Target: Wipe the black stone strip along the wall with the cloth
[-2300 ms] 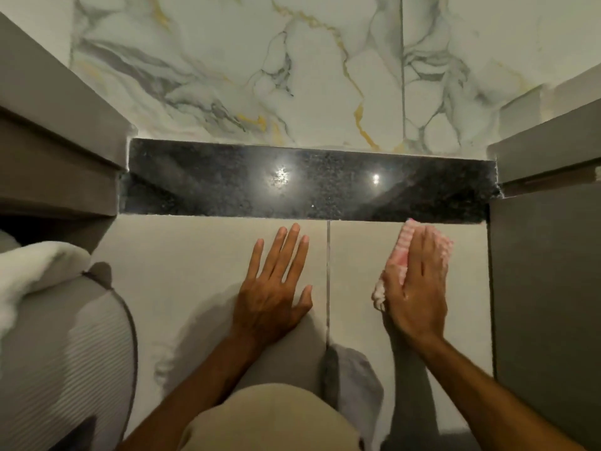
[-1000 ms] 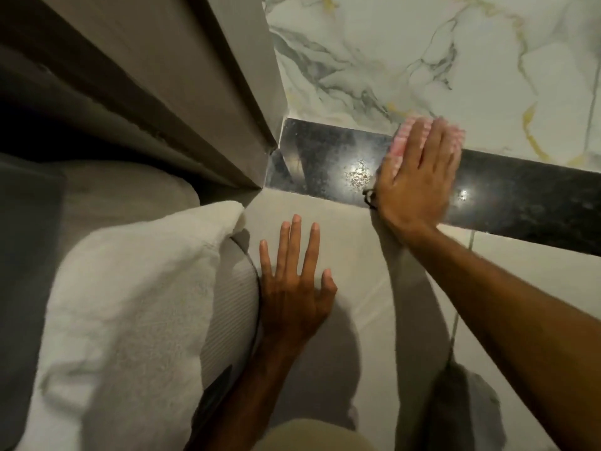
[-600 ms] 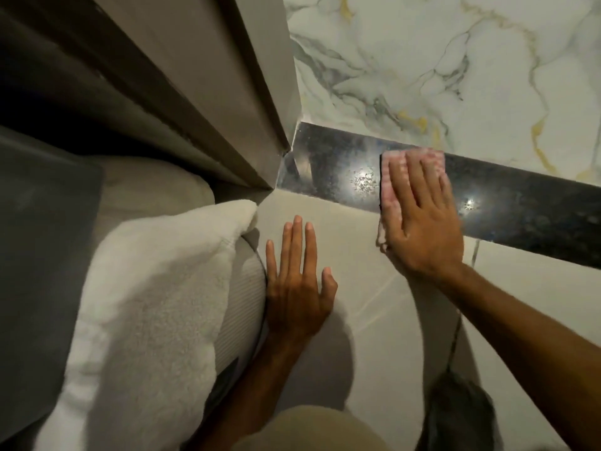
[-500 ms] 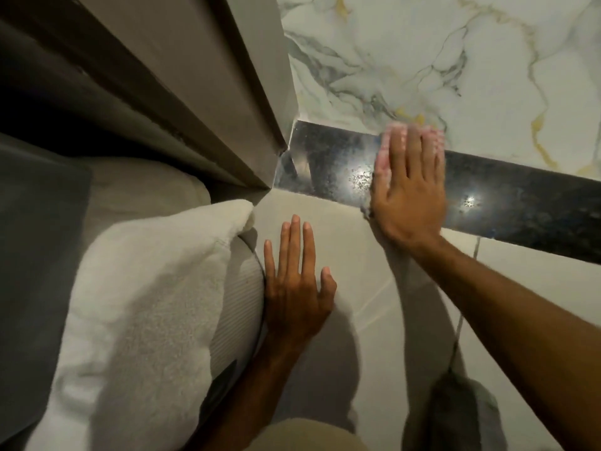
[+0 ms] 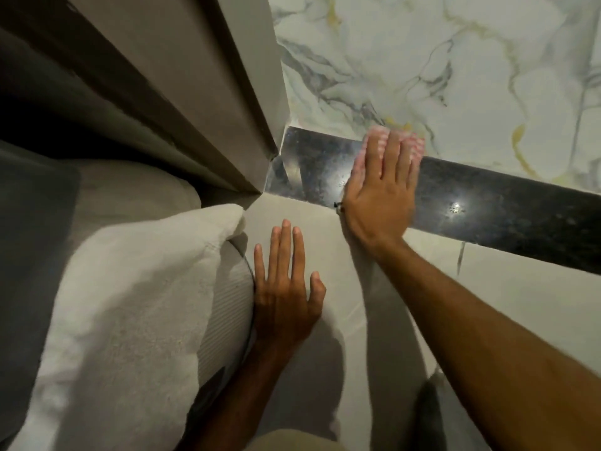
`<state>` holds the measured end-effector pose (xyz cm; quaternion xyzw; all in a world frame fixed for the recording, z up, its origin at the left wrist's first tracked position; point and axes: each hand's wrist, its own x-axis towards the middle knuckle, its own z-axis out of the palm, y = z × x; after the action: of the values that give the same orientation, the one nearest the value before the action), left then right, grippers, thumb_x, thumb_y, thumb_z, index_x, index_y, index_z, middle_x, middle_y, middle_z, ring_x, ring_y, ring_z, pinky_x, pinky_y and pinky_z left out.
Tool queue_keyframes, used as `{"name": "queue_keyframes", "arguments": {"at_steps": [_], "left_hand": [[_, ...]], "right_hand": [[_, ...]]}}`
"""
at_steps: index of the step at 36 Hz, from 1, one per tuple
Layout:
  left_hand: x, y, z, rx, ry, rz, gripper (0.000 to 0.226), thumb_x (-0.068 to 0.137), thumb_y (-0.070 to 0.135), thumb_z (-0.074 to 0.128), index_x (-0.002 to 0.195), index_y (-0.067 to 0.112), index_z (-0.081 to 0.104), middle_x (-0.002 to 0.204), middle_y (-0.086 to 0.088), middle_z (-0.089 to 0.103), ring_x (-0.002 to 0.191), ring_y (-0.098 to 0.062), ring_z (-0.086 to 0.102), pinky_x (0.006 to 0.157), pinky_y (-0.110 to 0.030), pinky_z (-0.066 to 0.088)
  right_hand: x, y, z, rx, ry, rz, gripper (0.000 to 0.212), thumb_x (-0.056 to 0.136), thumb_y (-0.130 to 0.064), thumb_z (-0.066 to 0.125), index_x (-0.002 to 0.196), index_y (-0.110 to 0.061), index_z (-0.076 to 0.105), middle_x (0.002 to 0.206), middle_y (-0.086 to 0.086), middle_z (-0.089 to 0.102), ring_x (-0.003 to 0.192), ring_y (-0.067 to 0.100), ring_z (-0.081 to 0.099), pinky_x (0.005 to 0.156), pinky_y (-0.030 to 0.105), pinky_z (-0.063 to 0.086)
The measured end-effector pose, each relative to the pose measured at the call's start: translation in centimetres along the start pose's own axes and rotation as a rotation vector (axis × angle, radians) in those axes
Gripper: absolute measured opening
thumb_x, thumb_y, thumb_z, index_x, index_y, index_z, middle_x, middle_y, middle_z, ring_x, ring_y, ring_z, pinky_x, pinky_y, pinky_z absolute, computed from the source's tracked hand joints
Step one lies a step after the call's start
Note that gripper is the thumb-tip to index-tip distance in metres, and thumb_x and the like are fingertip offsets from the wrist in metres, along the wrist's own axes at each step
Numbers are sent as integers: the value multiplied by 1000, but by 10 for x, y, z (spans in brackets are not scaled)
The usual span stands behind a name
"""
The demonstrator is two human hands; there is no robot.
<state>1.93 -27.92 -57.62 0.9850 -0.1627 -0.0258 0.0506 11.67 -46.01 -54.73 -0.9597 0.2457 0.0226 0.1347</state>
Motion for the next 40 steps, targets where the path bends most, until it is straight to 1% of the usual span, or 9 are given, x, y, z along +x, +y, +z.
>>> {"name": "queue_keyframes", "arguments": {"at_steps": [4,8,12,16,23,30,34,37,40], "left_hand": [[-1,-12,8,2,37,29,76,105,41,38,172,5,28,181,-19,24,169,-35,23,136,-63,21],[0,-3,9,-7,33,46,73,107,38,38,171,3,30,180,-21,24,168,-37,23,135,-65,23],[2,1,4,-20,24,23,76,103,38,39,170,1,31,179,-22,26,167,-39,27,134,-65,24],[1,0,9,-31,16,10,79,102,40,39,173,7,26,182,-19,20,169,-37,22,139,-59,13],[-3,-4,15,18,65,66,73,111,42,27,174,6,19,183,-21,15,170,-38,15,138,-60,15],[-3,-2,10,-8,27,62,75,108,38,36,173,3,20,182,-21,16,170,-38,16,137,-61,20],[-2,-3,17,42,19,63,73,111,42,26,174,5,18,182,-21,16,170,-38,17,138,-60,18],[-1,-2,14,90,2,55,71,114,43,24,174,6,16,182,-21,18,169,-38,20,137,-59,21],[0,5,-6,136,-56,45,68,117,42,29,173,4,22,179,-23,25,166,-39,28,133,-61,32]], "right_hand": [[2,-42,15,42,-63,-209,69,118,-43,24,178,-16,4,187,13,-4,175,30,-5,143,53,6],[-51,9,17,4,-121,-508,70,114,-46,30,178,-23,16,187,6,9,176,23,3,142,50,13],[-72,63,7,-18,-15,-236,70,112,-46,28,178,-25,17,187,2,11,176,20,4,144,45,8],[-29,46,3,-10,60,60,72,114,-44,24,179,-18,9,188,9,2,176,27,-1,144,48,5],[-50,55,12,43,-29,-270,77,109,-54,30,178,-21,18,187,8,10,176,25,6,144,48,8],[-50,97,-16,49,227,231,64,117,-30,36,174,-3,27,182,21,24,172,41,18,142,57,18],[-6,68,-19,50,50,128,64,119,-25,33,177,-9,14,186,17,8,175,35,4,143,47,-3],[-14,44,-16,150,-81,30,79,110,-1,51,178,-14,12,187,12,3,175,31,-1,144,44,15],[-50,36,-21,157,-215,-25,92,107,-1,63,179,-18,8,188,10,-3,175,32,0,136,41,33]]}}
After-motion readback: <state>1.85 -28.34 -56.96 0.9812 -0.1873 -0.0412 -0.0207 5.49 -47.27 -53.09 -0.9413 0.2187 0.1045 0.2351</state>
